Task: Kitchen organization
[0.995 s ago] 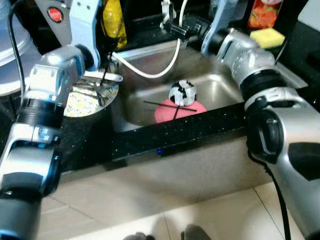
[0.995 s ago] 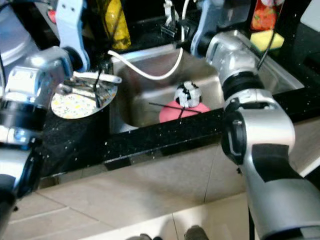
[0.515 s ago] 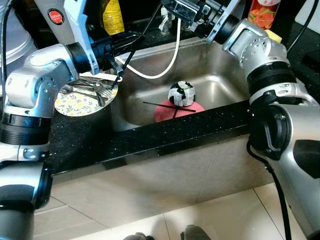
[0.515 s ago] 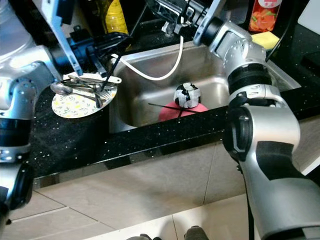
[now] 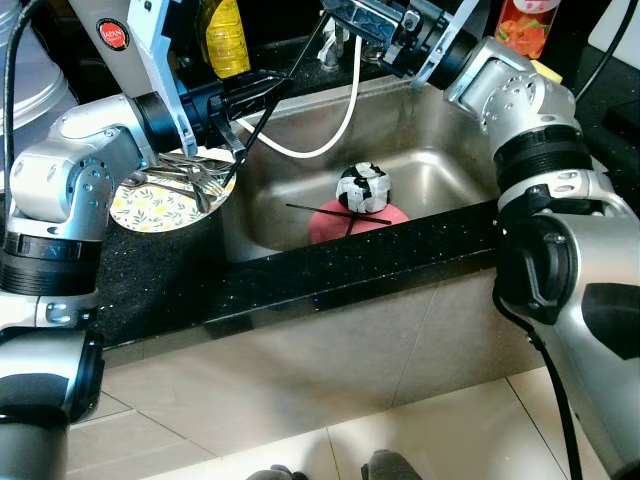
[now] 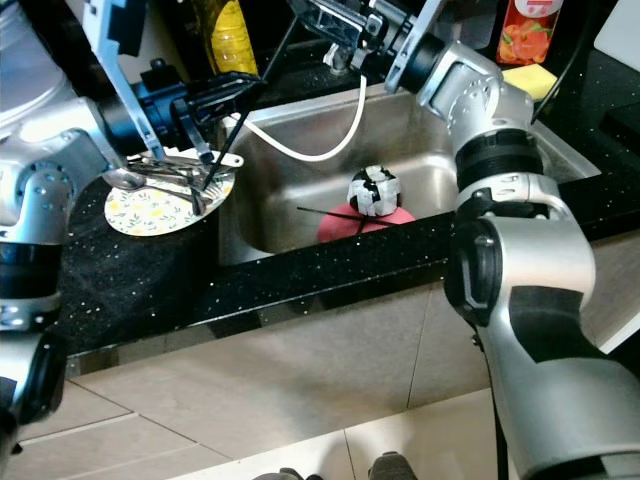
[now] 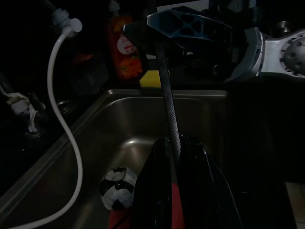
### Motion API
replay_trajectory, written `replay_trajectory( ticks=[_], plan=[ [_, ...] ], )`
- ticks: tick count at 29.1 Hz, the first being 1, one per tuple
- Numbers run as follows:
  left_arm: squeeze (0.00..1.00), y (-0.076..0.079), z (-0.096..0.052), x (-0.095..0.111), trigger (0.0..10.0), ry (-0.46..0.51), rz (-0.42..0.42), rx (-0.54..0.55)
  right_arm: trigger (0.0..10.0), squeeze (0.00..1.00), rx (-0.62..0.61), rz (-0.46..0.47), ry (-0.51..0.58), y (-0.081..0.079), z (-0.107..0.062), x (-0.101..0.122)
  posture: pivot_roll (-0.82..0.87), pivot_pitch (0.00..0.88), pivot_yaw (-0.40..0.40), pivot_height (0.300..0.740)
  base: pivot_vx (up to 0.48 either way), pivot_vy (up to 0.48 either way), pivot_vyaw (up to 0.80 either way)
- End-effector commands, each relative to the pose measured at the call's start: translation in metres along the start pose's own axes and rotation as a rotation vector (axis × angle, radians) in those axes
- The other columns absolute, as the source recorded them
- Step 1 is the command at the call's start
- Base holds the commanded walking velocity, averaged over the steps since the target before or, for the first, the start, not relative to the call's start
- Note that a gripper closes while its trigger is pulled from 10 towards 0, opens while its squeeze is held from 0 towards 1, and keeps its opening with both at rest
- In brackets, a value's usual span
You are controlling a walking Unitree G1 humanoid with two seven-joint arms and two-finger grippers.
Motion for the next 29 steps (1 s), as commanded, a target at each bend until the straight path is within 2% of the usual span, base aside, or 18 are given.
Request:
replay_trajectory(
  ticks=[1, 7, 13, 14, 15, 16, 20, 21, 22, 26, 29],
  plan=[
    [0.00, -0.001, -0.004, 0.003, 10.0, 0.012, 0.007, 0.004, 0.0, 0.00, 0.063, 0.011, 0.013, -0.006, 0.003, 0.001, -0.04, 0.045, 0.104, 0.740, 0.000, 0.000, 0.00],
    [0.00, -0.002, -0.003, 0.004, 10.0, 0.019, 0.013, 0.013, 0.0, 0.00, 0.118, 0.019, 0.013, -0.012, 0.003, 0.001, -0.04, 0.050, 0.102, 0.740, 0.000, 0.000, 0.00],
    [0.00, -0.001, 0.000, 0.004, 10.0, 0.029, 0.030, 0.035, 0.0, 0.00, 0.120, 0.011, 0.003, -0.012, 0.003, 0.000, -0.04, 0.052, 0.102, 0.740, 0.000, 0.000, 0.00],
    [1.00, -0.004, 0.002, 0.004, 10.0, 0.037, 0.017, 0.064, 5.2, 0.00, 0.104, -0.004, -0.014, -0.011, 0.003, -0.003, -0.04, 0.053, 0.102, 0.740, 0.000, 0.000, 0.00],
    [1.00, -0.004, 0.002, 0.004, 10.0, 0.037, 0.017, 0.064, 5.2, 0.00, 0.104, -0.004, -0.014, -0.011, 0.003, -0.003, -0.04, 0.053, 0.102, 0.740, 0.000, 0.000, 0.00],
    [1.00, -0.006, 0.003, 0.006, 10.0, 0.052, 0.001, 0.079, 10.0, 0.00, 0.079, -0.029, -0.042, -0.008, 0.003, -0.008, -0.04, 0.054, 0.102, 0.740, 0.000, 0.000, 0.00],
    [1.00, -0.009, 0.002, 0.008, 10.0, 0.062, -0.024, 0.099, 10.0, 0.00, 0.028, -0.055, -0.077, -0.003, 0.003, -0.015, -0.04, 0.056, 0.103, 0.740, 0.000, 0.000, 0.00],
    [0.00, -0.010, 0.000, 0.010, 10.0, 0.068, -0.043, 0.098, 10.0, 0.00, 0.001, -0.057, -0.078, -0.001, 0.002, -0.016, -0.04, 0.057, 0.103, 0.740, 0.000, 0.000, 0.00],
    [0.00, -0.012, -0.002, 0.012, 10.0, 0.070, -0.060, 0.106, 10.0, 0.00, -0.036, -0.060, -0.074, 0.003, 0.001, -0.017, -0.04, 0.056, 0.102, 0.740, 0.000, 0.000, 0.00],
    [0.00, -0.016, -0.007, 0.009, 10.0, 0.041, -0.026, 0.149, 10.0, 0.00, -0.326, -0.060, -0.067, 0.027, -0.007, -0.022, -0.04, 0.058, 0.102, 0.740, 0.000, 0.000, 0.00],
    [0.00, -0.029, -0.009, -0.008, 10.0, -0.061, -0.037, 0.274, 10.0, 0.00, -0.567, -0.120, -0.158, 0.046, -0.021, -0.042, -0.04, 0.058, 0.100, 0.740, 0.000, 0.000, 0.00]
  ],
)
Point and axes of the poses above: a point about 5 cm out from each wrist's last joint towards the gripper, its own z axis pointing out of the wrist towards the gripper, its own x axis along the axis of the wrist's last joint, y = z × x, the point moved 1 cm from there along z, pointing out of the wrist towards the gripper, and after that the axes turned 8 degrees about z, right-handed, at the moved point
